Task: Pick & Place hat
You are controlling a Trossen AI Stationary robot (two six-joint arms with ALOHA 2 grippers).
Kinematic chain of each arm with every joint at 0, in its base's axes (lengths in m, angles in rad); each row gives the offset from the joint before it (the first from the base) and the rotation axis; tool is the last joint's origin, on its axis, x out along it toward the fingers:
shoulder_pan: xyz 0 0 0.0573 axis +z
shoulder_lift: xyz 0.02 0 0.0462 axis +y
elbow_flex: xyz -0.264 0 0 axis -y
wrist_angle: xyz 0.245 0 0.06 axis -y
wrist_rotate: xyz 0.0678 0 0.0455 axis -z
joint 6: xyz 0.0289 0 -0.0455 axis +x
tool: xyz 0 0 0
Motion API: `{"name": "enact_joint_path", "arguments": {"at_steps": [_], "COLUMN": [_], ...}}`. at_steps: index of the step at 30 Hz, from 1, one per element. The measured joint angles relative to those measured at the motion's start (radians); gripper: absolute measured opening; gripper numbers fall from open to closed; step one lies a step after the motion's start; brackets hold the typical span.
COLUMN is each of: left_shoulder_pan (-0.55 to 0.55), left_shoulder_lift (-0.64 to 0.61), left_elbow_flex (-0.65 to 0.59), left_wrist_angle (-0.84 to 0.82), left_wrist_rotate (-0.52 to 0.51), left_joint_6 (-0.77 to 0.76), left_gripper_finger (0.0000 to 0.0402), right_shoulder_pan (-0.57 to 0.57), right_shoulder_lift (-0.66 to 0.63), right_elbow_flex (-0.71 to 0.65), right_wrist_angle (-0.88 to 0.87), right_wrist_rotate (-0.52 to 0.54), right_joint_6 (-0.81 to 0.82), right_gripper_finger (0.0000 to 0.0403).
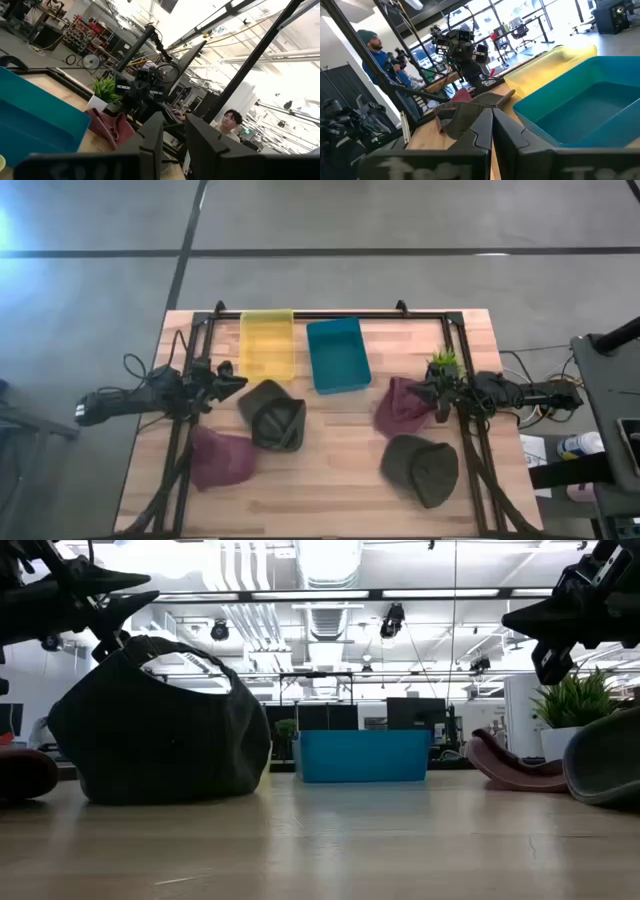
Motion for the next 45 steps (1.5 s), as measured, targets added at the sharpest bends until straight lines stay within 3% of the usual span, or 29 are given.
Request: {"name": "enact_joint_path", "arguments": {"at_steps": [12, 20, 25, 33, 36, 39, 42, 45], "left_shoulder_pan": [0.0, 0.002, 0.002, 0.002, 0.002, 0.002, 0.002, 0.002], "left_shoulder_lift": [0.0, 0.0, 0.0, 0.002, 0.002, 0.002, 0.003, 0.005], "left_elbow_flex": [0.0, 0.0, 0.0, 0.0, 0.004, 0.009, 0.014, 0.014], "left_wrist_angle": [0.0, -0.002, 0.016, 0.038, 0.051, 0.069, 0.117, 0.108], "left_wrist_rotate": [0.0, -0.043, -0.121, -0.147, -0.148, -0.201, -0.304, -0.488], "left_joint_6": [0.001, 0.08, 0.024, -0.102, -0.244, -0.281, -0.232, -0.134], "left_gripper_finger": [0.0075, 0.0075, 0.0075, 0.0075, 0.0075, 0.0075, 0.0075, 0.0075], "right_shoulder_pan": [0.0, 0.0, 0.0, 0.0, 0.0, 0.0, 0.0, 0.0], "right_shoulder_lift": [0.0, 0.002, 0.003, 0.003, 0.003, 0.003, 0.003, 0.002], "right_elbow_flex": [0.0, 0.0, 0.0, 0.0, 0.0, 0.0, 0.0, 0.0], "right_wrist_angle": [0.0, 0.003, 0.003, 0.003, 0.006, 0.036, 0.073, 0.11], "right_wrist_rotate": [0.001, 0.028, 0.027, 0.028, 0.028, 0.032, 0.084, 0.097], "right_joint_6": [-0.002, -0.063, -0.062, -0.052, 0.057, 0.283, 0.44, 0.597], "right_gripper_finger": [0.0009, 0.0009, 0.0009, 0.0009, 0.0009, 0.0009, 0.0009, 0.0009]}}
